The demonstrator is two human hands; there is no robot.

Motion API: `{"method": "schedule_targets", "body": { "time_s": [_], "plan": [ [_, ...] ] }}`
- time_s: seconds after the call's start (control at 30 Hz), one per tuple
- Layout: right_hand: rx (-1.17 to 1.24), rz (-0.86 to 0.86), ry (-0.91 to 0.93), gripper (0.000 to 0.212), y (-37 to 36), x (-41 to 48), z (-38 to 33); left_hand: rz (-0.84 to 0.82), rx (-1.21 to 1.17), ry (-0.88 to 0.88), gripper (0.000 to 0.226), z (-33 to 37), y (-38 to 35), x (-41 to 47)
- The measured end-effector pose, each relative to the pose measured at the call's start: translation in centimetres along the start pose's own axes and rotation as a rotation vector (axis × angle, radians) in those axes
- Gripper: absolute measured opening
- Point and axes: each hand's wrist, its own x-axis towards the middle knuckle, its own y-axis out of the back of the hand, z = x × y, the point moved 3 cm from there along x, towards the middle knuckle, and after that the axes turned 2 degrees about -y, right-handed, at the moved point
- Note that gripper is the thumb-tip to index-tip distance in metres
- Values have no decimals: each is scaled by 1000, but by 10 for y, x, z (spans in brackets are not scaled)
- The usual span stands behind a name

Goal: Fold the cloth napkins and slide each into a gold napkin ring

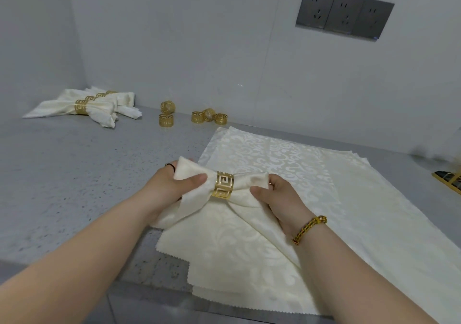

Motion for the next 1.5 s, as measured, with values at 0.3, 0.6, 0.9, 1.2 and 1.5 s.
{"method": "schedule_targets", "body": {
  "time_s": [0.3,0.6,0.9,1.2,1.5],
  "plan": [
    [-494,-134,177,59,-17,10,-25,-60,77,23,82,-14,13,3],
    [-856,-435,260,43,-56,26,-40,-171,330,-69,85,-10,28,10],
    [-774,-419,329,34,-62,27,-42,-150,191,6,90,-15,39,3],
    [-745,-389,407,34,-72,32,-75,-66,-208,76,15,0,44,1],
    [-388,-244,332,54,-107,100,-98,253,-342,40,13,-3,104,66]
  ]
}}
